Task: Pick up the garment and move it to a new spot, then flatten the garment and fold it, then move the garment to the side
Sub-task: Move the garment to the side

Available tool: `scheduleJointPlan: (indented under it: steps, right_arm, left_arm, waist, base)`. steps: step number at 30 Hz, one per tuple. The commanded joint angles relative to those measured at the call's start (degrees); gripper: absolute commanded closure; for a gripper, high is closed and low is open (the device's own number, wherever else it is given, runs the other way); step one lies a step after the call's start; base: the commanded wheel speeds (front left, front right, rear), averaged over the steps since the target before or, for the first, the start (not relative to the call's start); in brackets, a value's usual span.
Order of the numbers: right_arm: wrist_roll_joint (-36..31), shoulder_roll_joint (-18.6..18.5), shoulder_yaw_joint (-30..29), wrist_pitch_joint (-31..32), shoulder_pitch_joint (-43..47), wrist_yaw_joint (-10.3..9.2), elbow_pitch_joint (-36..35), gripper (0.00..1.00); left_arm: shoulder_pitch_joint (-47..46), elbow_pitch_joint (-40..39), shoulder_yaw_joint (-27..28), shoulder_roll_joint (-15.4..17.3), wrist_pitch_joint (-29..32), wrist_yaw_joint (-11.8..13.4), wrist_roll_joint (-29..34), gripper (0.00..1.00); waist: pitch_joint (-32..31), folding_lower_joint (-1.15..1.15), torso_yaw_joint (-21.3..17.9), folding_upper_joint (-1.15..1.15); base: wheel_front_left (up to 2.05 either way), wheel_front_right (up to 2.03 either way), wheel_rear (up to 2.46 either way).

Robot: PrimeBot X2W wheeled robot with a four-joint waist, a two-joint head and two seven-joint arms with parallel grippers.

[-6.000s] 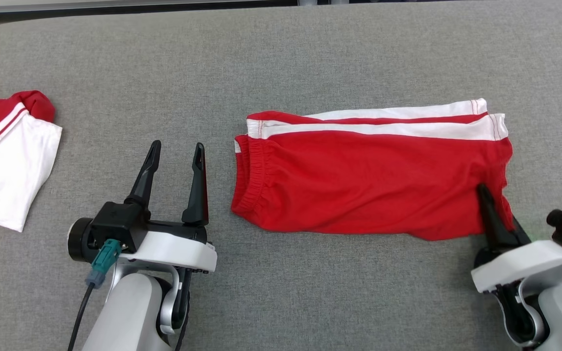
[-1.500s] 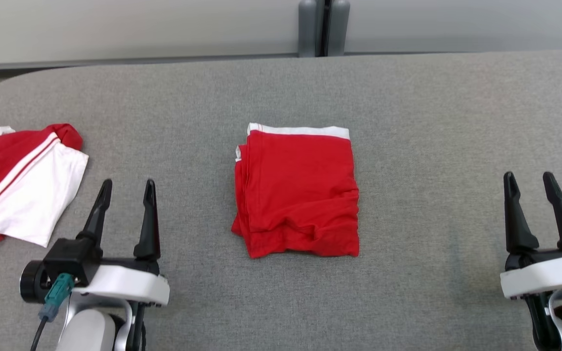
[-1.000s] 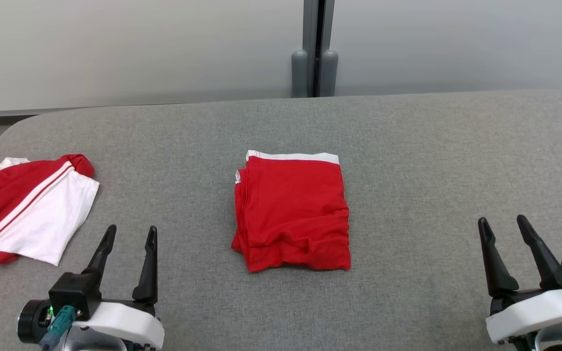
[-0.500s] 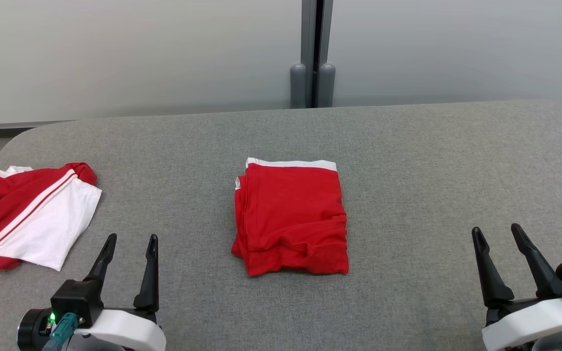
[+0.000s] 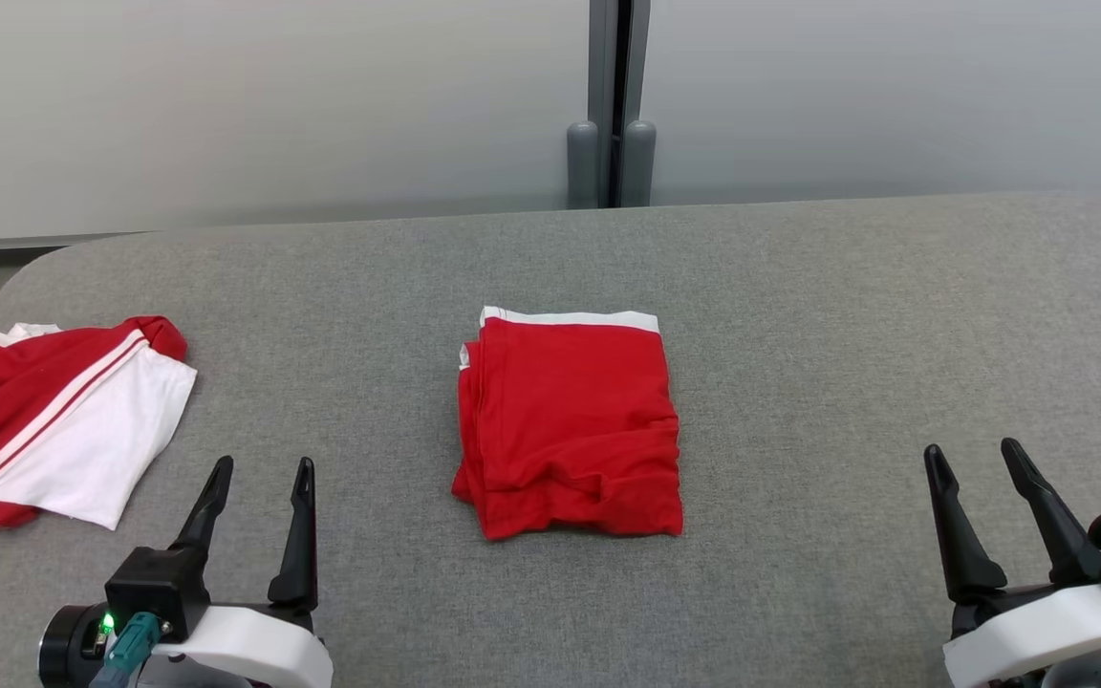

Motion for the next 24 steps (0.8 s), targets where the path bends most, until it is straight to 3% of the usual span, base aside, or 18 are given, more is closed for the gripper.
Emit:
scheduleJointPlan:
  steps: [1, 11, 18, 24]
  right_arm:
    - [-0.36, -0.25, -0.27, -0.28, 0.14, 0.16, -0.08, 0.00]
    - [-0.60, -1.53, -0.18, 0.27, -1.69, 0.16, -0.23, 0.00]
    - [0.31, -5.15, 2.55, 0.71, -8.03, 0.16, 4.14, 0.00]
    - [2.30, -6.71, 8.79, 0.71, -15.39, 0.16, 11.93, 0.00]
  left_arm:
    - [0.01, -0.31, 0.02, 0.19, 0.03, 0.26, 0.09, 0.00]
    - [-2.30, -2.10, -1.07, -0.47, -0.33, 0.97, 0.57, 0.00]
    - [-8.68, -0.69, -3.12, -2.67, -3.34, -0.25, 0.65, 0.00]
    - [-13.44, 2.58, -4.32, -4.98, -6.68, -0.92, -0.91, 0.00]
  waist:
    - [0.16, 0.00, 0.10, 0.00]
    - [3.23, 0.00, 2.12, 0.00]
    - [10.27, 0.00, 8.09, 0.00]
    - [15.12, 0.00, 13.01, 0.00]
  base:
    - [0.00, 0.00, 0.00]
    - [0.00, 0.00, 0.00]
    - [0.00, 0.00, 0.00]
    - [0.00, 0.00, 0.00]
